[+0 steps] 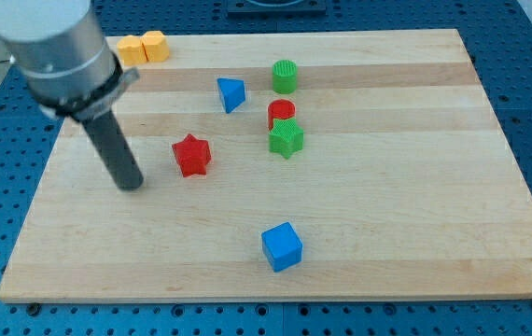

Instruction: Place the blue triangle at the left of the red circle

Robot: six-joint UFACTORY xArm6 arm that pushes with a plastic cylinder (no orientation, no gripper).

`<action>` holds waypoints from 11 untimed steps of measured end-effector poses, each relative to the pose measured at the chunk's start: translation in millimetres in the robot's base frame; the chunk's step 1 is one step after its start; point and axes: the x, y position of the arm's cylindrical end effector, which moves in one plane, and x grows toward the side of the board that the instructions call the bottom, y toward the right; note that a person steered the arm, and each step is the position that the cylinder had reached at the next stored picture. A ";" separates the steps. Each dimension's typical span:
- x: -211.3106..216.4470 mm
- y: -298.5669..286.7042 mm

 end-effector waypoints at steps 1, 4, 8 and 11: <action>-65.7 22.2; -154.0 116.5; -141.5 160.9; -102.5 159.3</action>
